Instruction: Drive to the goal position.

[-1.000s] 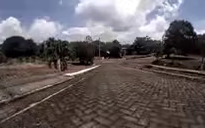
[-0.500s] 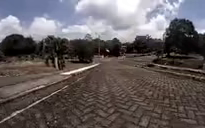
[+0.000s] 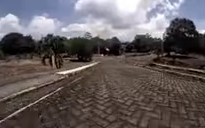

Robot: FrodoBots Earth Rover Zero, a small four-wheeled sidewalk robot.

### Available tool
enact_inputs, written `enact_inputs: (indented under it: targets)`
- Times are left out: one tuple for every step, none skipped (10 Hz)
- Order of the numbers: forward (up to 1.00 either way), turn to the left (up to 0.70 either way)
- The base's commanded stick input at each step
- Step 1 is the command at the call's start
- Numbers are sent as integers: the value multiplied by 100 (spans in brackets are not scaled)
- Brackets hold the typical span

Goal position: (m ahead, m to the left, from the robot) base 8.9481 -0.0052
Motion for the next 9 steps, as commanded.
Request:
enact_inputs:
  targets:
    - [70,0]
    - [70,0]
    - [70,0]
    - [70,0]
    - [70,0]
    - [70,0]
    - [70,0]
    - [70,0]
    - [70,0]
